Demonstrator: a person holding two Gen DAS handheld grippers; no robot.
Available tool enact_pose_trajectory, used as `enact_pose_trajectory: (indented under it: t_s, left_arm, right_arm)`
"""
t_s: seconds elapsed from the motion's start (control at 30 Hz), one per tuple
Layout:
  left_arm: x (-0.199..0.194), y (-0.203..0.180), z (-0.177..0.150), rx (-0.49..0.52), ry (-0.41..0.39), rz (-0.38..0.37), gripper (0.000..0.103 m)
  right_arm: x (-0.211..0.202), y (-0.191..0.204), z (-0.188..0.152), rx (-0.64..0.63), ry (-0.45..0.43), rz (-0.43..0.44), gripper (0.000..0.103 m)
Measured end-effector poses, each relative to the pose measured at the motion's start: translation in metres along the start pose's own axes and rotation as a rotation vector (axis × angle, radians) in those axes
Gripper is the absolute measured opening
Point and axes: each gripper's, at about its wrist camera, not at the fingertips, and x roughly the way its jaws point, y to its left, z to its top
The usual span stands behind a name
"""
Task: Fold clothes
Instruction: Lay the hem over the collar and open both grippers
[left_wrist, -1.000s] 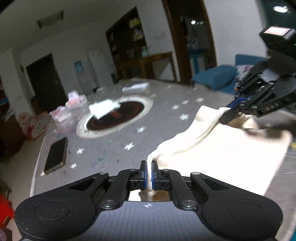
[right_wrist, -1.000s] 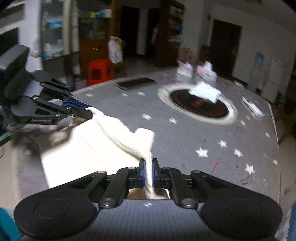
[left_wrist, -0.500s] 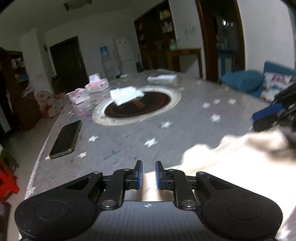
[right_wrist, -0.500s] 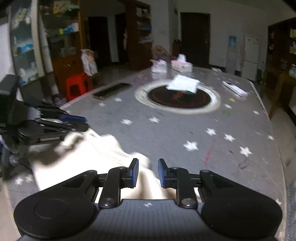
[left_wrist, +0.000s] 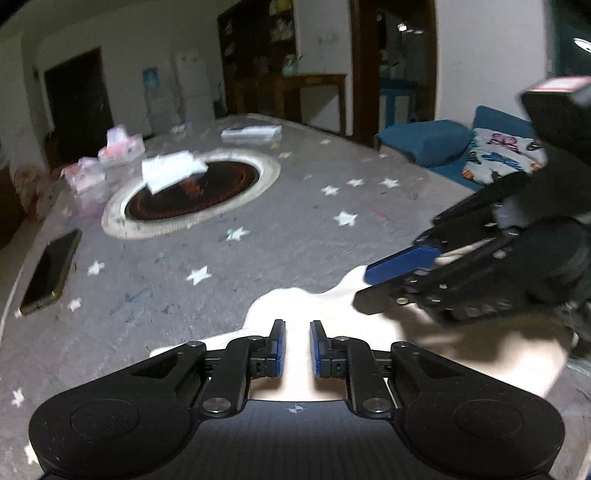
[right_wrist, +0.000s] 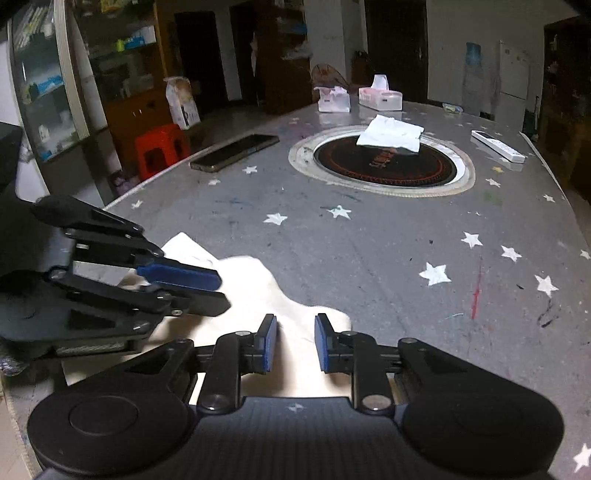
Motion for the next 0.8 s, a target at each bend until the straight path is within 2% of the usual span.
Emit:
enact_pose_trajectory:
  t_s: [0.13, 0.23, 0.37, 0.5, 0.67, 0.8]
  left_arm:
    - [0.000, 0.002, -0.001, -0.021, -0.006, -0.001, 0.016]
    - [-0.003, 0.003, 0.001, -0.030, -0.016, -0.002, 0.016]
    - [0.003, 0.005, 0.002, -0.044, -0.004, -0.004, 0.016]
    - [0.003, 0.006, 0.002, -0.049, 0.001, -0.005, 0.016]
    - [0.004, 0.006, 0.001, -0.060, -0.003, -0.003, 0.016]
    - [0.003, 0.005, 0.000, -0.061, -0.007, 0.003, 0.016]
  right_arm:
    - [-0.004, 0.001, 0.002, -0.020, -0.008, -0.022, 0.020]
    - [-0.010, 0.005, 0.005, -0.043, -0.023, 0.002, 0.020]
    - [0.001, 0.009, 0.002, -0.073, 0.013, -0.006, 0.021]
    - [-0.003, 0.012, 0.004, -0.093, 0.002, -0.015, 0.021]
    - [-0.018, 0.033, 0.002, -0.182, -0.011, 0.011, 0.021]
    - [-0.006, 0.041, -0.004, -0.223, 0.015, -0.008, 0.021]
